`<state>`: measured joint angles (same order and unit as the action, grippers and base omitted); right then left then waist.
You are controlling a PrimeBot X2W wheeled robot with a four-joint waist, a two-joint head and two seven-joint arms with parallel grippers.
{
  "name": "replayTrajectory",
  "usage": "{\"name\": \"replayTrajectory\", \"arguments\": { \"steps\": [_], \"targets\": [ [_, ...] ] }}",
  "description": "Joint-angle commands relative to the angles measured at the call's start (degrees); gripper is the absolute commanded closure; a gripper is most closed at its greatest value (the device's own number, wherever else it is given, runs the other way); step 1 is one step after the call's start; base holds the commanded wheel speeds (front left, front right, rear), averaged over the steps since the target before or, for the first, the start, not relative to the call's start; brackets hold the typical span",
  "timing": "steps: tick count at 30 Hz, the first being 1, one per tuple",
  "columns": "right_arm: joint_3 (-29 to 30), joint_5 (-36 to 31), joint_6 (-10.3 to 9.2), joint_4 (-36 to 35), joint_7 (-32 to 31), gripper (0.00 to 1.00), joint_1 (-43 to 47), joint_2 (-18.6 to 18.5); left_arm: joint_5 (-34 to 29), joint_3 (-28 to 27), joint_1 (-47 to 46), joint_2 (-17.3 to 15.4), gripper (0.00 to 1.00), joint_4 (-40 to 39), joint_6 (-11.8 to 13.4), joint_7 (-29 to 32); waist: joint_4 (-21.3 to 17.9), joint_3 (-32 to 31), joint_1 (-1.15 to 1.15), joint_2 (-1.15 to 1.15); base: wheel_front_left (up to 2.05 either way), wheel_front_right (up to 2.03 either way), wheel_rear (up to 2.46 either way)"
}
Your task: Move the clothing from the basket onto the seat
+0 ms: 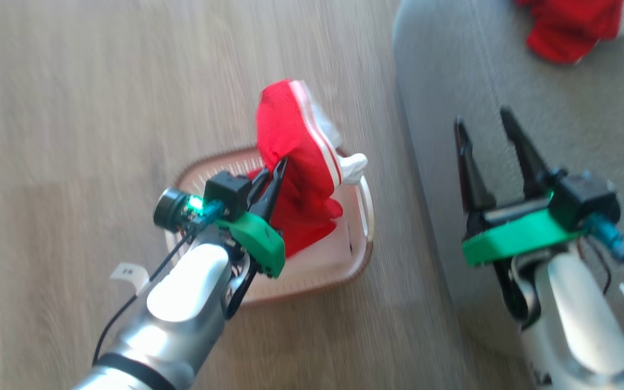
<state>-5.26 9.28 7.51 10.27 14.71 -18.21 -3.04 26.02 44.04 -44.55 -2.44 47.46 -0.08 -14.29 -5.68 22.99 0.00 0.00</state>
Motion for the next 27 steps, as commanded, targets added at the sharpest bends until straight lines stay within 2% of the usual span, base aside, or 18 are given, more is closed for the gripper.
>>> {"name": "replayTrajectory", "arguments": {
  "steps": [1, 5, 12, 21, 27],
  "targets": [
    [-0.79, -0.39, -0.02, -1.08, 0.29, 0.00, 1.15, 0.16, 0.42, -1.62, 0.06, -0.89, 1.00, -1.72, -0.21, -0.70, 2.39, -7.82, 0.00, 0.00, 0.00, 0.00, 0.00],
    [-0.51, -0.88, -0.02, 1.69, 0.29, 0.00, 5.80, 0.16, 1.18, -2.03, 1.44, -1.51, 1.00, -2.74, -0.50, -0.64, 3.78, -15.11, 0.00, 0.00, 0.00, 0.00, 0.00],
    [-1.96, -0.49, -0.02, 4.62, 0.29, 0.00, 10.57, 0.16, 2.22, -2.42, 1.18, -3.02, 1.00, -5.44, -0.27, 2.11, 5.09, -22.93, 0.00, 0.00, 0.00, 0.00, 0.00],
    [-5.49, 0.58, -0.02, 6.24, 0.29, 0.00, 11.83, 0.16, 2.62, -2.32, -1.07, -5.08, 1.00, -11.06, 0.26, 7.31, 6.25, -26.99, 0.00, 0.00, 0.00, 0.00, 0.00],
    [-8.22, 0.88, -0.02, 7.60, 0.29, 0.00, 11.51, 0.16, 3.06, -2.11, -2.35, -5.34, 1.00, -13.29, 0.48, 10.36, 7.03, -28.35, 0.00, 0.00, 0.00, 0.00, 0.00]
  ]
}}
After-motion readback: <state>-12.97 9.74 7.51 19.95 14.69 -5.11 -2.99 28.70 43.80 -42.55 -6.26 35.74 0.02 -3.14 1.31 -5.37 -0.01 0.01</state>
